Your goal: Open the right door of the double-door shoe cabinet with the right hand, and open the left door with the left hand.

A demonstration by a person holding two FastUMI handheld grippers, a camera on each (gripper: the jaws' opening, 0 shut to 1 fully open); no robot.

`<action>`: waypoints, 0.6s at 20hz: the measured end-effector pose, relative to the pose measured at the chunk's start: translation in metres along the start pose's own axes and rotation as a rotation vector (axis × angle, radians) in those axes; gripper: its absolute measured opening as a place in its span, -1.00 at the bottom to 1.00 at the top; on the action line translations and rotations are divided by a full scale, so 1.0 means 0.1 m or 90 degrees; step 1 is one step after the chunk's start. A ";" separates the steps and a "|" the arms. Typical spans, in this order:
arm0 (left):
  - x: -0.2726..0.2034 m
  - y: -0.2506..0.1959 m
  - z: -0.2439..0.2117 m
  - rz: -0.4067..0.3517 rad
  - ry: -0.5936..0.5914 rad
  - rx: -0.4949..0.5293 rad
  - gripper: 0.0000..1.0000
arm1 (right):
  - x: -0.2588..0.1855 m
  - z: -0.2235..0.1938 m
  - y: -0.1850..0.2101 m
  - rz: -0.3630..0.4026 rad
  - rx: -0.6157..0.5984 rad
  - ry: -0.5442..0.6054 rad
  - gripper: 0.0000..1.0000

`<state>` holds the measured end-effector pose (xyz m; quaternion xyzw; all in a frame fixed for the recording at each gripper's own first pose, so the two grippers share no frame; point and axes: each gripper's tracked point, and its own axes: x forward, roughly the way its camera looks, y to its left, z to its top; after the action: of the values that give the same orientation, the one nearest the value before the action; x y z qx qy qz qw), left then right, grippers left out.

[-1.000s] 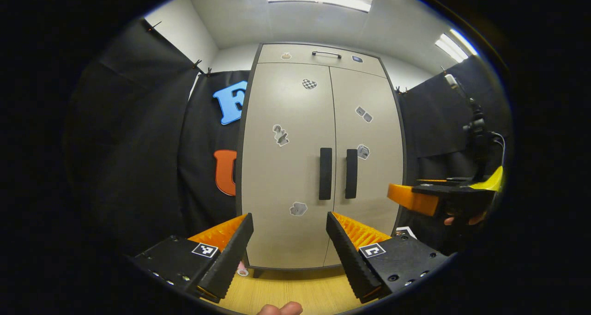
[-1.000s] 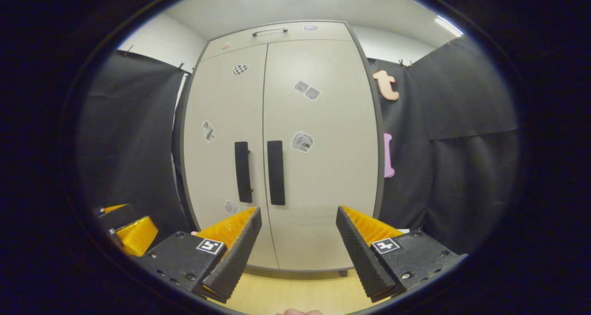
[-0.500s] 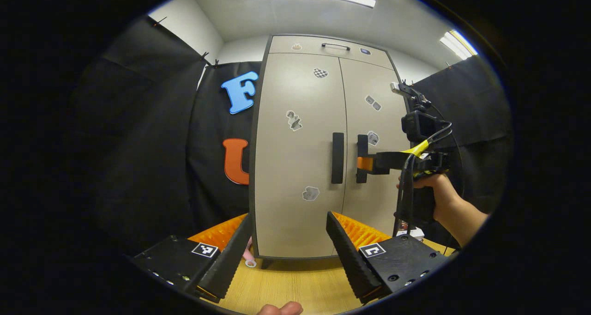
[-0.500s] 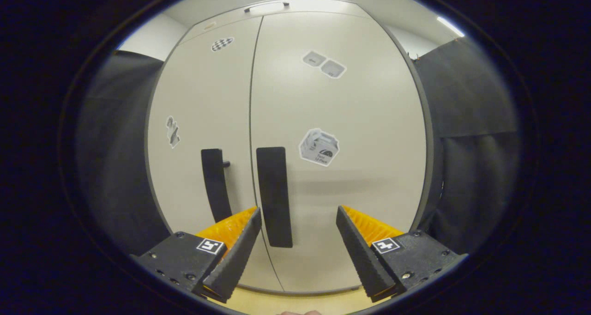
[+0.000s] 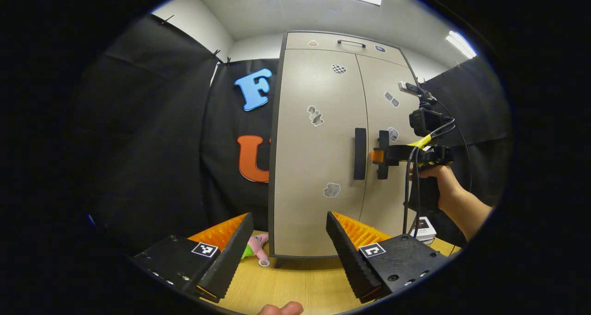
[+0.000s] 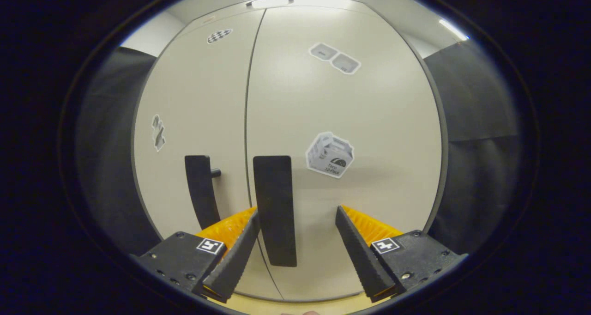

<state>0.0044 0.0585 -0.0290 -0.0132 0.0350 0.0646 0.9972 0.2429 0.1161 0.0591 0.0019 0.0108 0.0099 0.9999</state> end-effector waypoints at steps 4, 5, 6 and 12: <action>0.02 0.02 -0.02 -0.002 0.002 -0.010 0.90 | 0.01 -0.01 0.00 -0.010 -0.007 -0.003 0.99; 0.04 0.02 -0.02 -0.002 0.001 -0.010 0.90 | 0.00 -0.01 0.00 -0.011 -0.009 -0.002 0.99; 0.04 0.03 -0.01 -0.002 0.000 -0.010 0.90 | 0.01 -0.01 0.00 -0.010 -0.007 -0.005 0.99; 0.04 0.04 -0.03 -0.008 0.001 -0.008 0.90 | 0.00 -0.04 0.16 0.025 -0.018 -0.001 0.05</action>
<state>0.0073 0.0625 -0.0325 -0.0198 0.0356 0.0586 0.9975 0.2427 0.1317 0.0557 -0.0123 0.0096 0.0294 0.9994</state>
